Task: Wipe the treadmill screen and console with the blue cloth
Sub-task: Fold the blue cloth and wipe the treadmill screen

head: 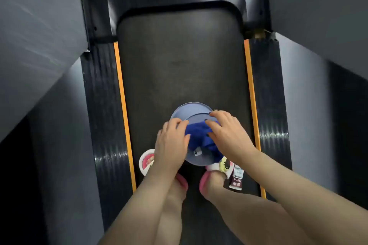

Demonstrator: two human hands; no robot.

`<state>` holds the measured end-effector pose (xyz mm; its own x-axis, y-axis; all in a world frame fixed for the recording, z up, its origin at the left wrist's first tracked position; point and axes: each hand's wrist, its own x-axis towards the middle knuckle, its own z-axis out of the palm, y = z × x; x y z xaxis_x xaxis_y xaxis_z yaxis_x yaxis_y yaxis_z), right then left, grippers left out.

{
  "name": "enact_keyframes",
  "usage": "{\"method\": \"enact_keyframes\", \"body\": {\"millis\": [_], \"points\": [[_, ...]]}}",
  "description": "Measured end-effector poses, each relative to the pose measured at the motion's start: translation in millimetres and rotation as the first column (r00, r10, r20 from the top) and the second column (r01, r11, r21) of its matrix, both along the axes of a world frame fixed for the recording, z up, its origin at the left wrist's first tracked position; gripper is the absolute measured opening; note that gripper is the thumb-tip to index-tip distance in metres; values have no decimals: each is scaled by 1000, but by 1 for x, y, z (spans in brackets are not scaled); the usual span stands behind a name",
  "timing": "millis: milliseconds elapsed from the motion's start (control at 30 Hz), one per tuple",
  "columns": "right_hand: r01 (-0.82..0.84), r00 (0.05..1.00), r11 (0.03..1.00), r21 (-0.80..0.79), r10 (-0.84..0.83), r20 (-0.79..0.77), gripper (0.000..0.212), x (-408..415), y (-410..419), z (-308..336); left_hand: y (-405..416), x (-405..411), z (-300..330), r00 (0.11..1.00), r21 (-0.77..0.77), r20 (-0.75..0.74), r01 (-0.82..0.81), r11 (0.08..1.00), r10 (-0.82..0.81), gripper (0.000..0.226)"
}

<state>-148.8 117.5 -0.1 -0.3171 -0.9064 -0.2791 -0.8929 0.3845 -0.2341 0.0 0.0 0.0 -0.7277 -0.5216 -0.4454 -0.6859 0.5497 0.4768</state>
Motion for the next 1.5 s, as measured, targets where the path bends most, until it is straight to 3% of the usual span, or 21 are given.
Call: {"method": "enact_keyframes", "body": {"millis": [233,367,500,633,800,933,1100,1167,1367,1500], "points": [[13,999,999,-31,-15,-44,30,8,6,-56,8,-7,-46,999,-130,2,32,991,-32,49],[-6,997,994,-111,-3,-78,16,8,3,-66,8,-14,-52,998,-197,-48,20,980,-30,35],[-13,998,995,-101,7,-58,9,1,-8,-46,1,-14,-36,999,-142,-53,-16,990,9,29],[27,1000,993,-119,-28,-4,9,-10,-25,-2,-19,-19,10,986,-142,-165,-50,989,26,10],[88,996,990,-112,-87,12,24,-22,-55,93,-48,-38,106,984,-109,-161,-101,989,82,14],[104,995,992,-70,-103,12,14,-32,-83,194,-75,-47,212,991,-101,-125,-69,993,56,12],[30,999,943,-331,-42,-29,19,-41,-102,336,-99,-38,346,958,-223,-285,-73,972,7,25],[-19,999,890,-456,-6,-52,6,-41,-108,394,-106,-34,401,927,-277,-372,-56,959,-54,34],[-128,988,714,-689,33,-149,9,-46,-129,557,-124,-26,555,796,-445,-569,-87,891,-207,32],[-202,975,598,-776,49,-216,10,-56,-148,645,-145,-32,641,724,-569,-620,-149,808,-303,34]]}}
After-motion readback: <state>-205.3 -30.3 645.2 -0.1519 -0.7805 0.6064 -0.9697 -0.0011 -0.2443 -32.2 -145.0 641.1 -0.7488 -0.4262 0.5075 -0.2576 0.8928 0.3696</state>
